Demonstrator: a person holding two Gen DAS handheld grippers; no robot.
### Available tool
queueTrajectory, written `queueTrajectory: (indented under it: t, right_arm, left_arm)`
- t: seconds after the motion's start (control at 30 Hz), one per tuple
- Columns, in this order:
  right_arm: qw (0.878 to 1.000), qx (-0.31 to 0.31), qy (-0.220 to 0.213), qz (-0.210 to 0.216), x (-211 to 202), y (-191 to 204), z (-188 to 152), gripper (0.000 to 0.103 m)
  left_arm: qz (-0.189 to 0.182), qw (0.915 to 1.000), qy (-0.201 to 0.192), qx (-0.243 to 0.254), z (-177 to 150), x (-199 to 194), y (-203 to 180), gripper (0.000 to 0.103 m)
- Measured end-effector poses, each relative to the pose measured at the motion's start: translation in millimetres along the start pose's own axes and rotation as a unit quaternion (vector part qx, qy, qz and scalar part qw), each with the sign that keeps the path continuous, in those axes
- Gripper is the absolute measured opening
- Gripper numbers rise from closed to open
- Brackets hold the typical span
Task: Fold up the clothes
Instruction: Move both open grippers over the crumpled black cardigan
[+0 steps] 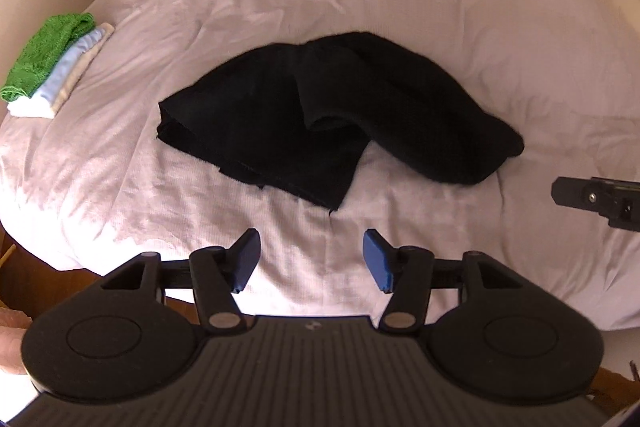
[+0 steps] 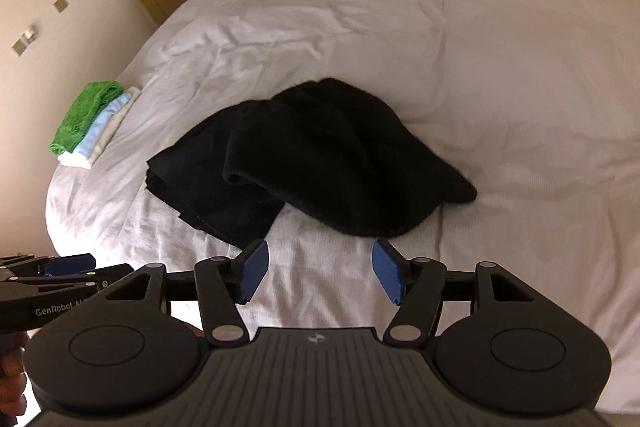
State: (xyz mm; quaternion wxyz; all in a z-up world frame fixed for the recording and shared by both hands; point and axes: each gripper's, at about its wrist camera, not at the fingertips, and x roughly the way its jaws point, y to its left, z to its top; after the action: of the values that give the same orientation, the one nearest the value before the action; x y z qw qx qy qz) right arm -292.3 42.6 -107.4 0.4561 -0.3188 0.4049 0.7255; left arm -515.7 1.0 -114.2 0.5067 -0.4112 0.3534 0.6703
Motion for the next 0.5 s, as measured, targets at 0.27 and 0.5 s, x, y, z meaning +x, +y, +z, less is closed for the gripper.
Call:
queueTrajectory:
  t: [0.27, 0.5]
  right_arm:
    - [0.999, -0.009, 0.018, -0.048, 35, -14, -22, 0.066]
    - [0.988, -0.105, 0.037, -0.109, 86, -37, -29, 0.067]
  left_arm:
    - [-0.007, 0.9993, 0.019, 0.03, -18, 51, -1, 0.056]
    - [0.01, 0.9974, 0.011, 0.071, -9, 105, -27, 0.065]
